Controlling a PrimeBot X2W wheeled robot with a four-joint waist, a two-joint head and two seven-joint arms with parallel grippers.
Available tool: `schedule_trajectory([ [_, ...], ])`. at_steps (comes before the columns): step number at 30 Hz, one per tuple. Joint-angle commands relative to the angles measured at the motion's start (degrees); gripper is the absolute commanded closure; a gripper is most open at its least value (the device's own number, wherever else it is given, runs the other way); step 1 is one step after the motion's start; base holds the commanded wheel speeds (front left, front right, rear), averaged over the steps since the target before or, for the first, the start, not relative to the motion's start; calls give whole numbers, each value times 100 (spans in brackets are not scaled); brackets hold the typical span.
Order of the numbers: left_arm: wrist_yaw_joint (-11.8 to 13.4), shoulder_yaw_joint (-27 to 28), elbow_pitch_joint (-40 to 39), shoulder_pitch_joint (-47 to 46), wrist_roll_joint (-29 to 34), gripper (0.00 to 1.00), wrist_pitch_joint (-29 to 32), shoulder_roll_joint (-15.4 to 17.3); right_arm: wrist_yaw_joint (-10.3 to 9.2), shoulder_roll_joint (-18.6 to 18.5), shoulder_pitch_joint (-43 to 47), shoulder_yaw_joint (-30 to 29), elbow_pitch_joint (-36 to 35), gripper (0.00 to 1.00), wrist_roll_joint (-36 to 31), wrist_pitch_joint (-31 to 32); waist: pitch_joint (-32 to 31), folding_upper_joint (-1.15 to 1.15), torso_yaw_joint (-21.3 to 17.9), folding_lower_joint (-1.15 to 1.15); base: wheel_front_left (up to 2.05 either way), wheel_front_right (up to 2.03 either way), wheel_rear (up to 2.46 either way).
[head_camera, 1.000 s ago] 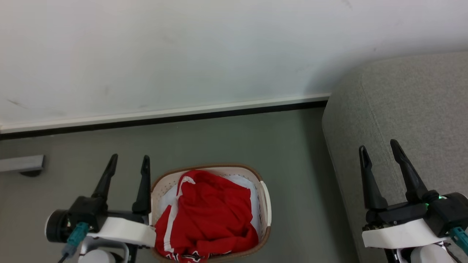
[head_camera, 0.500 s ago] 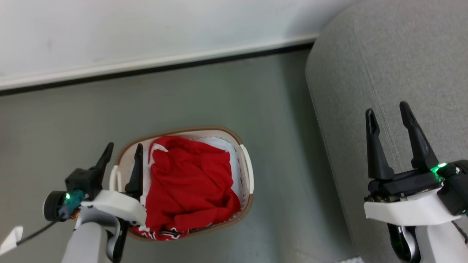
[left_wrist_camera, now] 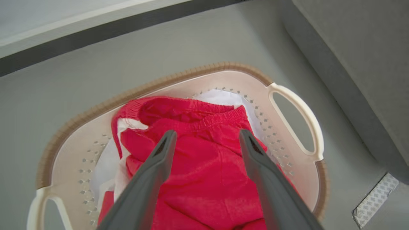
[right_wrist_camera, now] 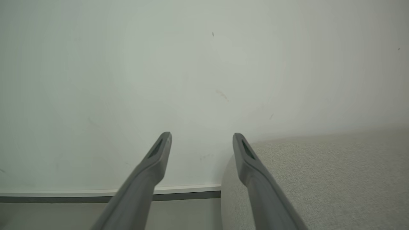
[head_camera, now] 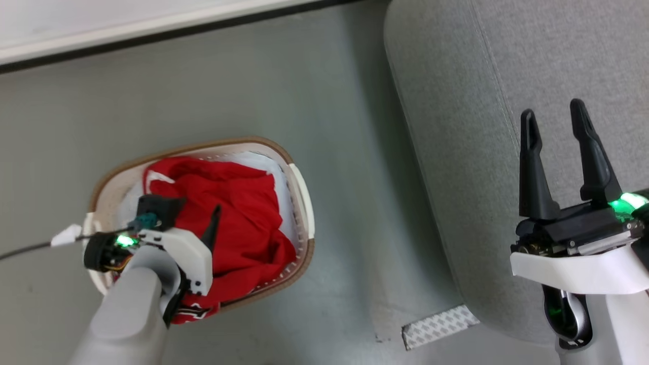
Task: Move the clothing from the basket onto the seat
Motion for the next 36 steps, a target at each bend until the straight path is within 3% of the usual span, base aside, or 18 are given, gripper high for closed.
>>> schedule_trajectory([
  [1,3,-166,158,-175,-163,0,90,106,-12,2,-112,12,-50,0,79,2,255,0,-222,-1,0,0,0],
  [9,1,-1385,839,-809,-762,0,896,493,-12,2,-289,139,-237,0,305,3,768,0,-586,-1,0,0,0],
  [17,1,-2513,914,-1260,-1344,0,1559,985,-12,4,-383,269,-385,0,545,2,1214,0,-951,-1,0,0,0],
  [30,0,-3584,1215,-1690,-1986,3,2470,1588,-12,3,-378,411,-473,0,900,3,1682,0,-1373,-1,0,0,0],
  [32,-3,-3674,1195,-1702,-2060,78,2457,1611,-12,3,-362,397,-482,0,900,3,1690,0,-1371,-1,0,0,0],
  [33,-5,-3723,1176,-1707,-2107,100,2408,1626,-12,3,-359,394,-480,0,900,3,1691,0,-1370,-1,0,0,0],
  [36,0,-3824,1145,-1710,-2264,100,2288,1640,-12,3,-362,379,-431,0,868,3,1650,0,-1338,-1,0,0,0],
])
